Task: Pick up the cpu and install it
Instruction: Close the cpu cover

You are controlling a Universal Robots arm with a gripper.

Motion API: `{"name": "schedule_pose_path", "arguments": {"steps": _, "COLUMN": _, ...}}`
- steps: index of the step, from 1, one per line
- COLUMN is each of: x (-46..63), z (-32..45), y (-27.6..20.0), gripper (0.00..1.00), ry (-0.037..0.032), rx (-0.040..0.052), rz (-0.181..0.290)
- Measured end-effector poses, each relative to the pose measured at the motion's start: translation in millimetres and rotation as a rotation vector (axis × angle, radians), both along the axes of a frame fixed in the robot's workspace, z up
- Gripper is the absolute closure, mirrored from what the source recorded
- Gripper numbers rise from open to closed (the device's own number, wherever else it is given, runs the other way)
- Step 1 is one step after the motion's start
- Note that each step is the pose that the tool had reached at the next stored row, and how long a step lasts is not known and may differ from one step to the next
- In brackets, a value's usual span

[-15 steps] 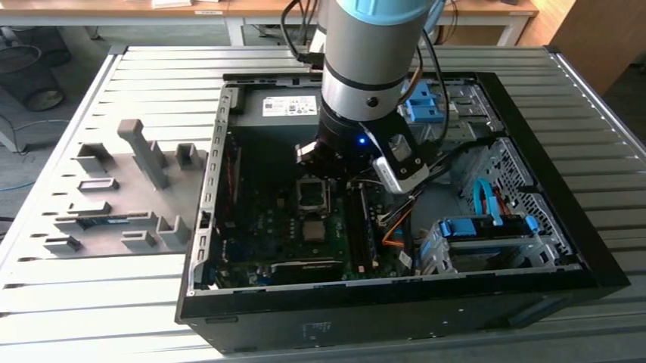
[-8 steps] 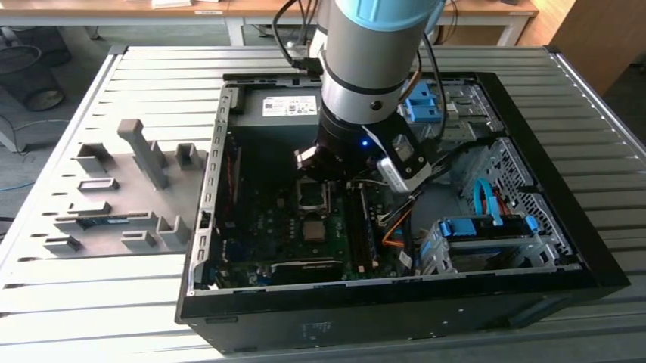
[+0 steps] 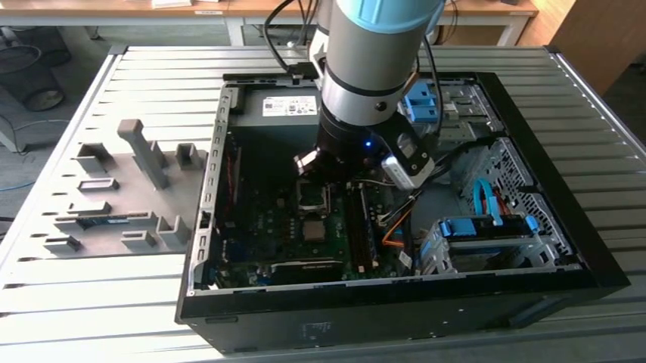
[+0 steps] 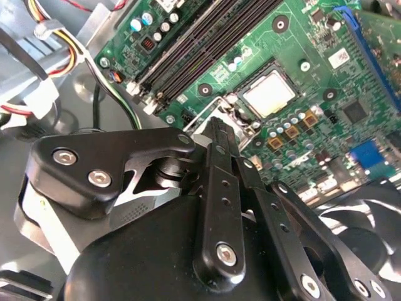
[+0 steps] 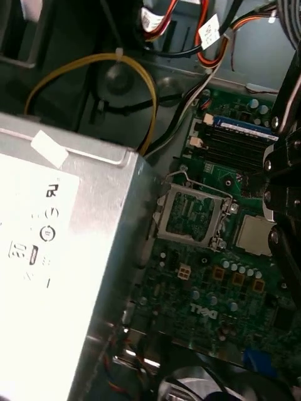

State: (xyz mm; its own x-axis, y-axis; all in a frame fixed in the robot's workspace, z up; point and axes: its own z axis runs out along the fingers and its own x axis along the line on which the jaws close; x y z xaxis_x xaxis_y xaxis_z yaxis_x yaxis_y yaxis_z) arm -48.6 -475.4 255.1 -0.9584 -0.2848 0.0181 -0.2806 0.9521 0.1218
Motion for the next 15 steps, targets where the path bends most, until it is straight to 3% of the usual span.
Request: {"name": "schedule_pose_path", "arguments": {"steps": 15, "x": 1.1, "z": -0.4, "y": 0.0, "gripper": 0.90, "ry": 0.0000, "rx": 0.0002, "rz": 0.119}}
